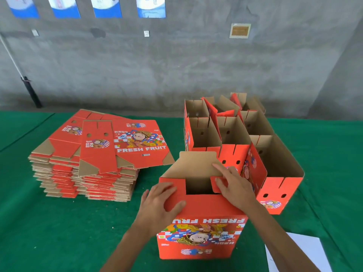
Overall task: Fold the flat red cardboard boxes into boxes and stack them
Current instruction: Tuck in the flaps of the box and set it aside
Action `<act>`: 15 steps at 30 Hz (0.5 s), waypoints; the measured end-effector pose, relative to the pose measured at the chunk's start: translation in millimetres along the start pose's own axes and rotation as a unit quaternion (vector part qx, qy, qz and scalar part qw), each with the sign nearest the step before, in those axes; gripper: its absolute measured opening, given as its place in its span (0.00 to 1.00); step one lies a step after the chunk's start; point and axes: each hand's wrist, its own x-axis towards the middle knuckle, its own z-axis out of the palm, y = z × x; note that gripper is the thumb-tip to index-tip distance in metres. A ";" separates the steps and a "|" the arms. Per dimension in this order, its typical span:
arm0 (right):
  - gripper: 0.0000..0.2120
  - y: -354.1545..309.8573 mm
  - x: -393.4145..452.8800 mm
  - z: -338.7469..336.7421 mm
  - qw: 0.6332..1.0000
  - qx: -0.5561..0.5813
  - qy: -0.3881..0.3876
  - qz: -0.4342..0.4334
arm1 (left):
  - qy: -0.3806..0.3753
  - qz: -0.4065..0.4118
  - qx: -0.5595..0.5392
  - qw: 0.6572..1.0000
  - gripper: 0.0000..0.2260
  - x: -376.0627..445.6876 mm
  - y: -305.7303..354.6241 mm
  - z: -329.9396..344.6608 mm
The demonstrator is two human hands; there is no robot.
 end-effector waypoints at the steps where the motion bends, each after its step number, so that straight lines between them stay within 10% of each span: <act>1: 0.27 0.5 -0.8 2.0 0.999 0.022 0.018 0.019 | 0.004 0.000 -0.011 1.000 0.22 4.7 -0.5 -1.1; 6: 0.33 0.6 -5.2 6.8 0.993 0.069 0.078 0.052 | 0.019 -0.002 -0.070 0.997 0.22 19.6 7.9 -6.0; 10: 0.16 8.0 -5.7 6.0 0.967 0.218 0.131 0.020 | 0.030 -0.008 -0.168 0.985 0.42 19.2 11.9 -3.4; 15: 0.06 8.5 -13.2 -1.4 0.931 0.358 0.047 0.042 | -0.019 0.015 -0.158 0.987 0.40 17.9 9.6 -3.3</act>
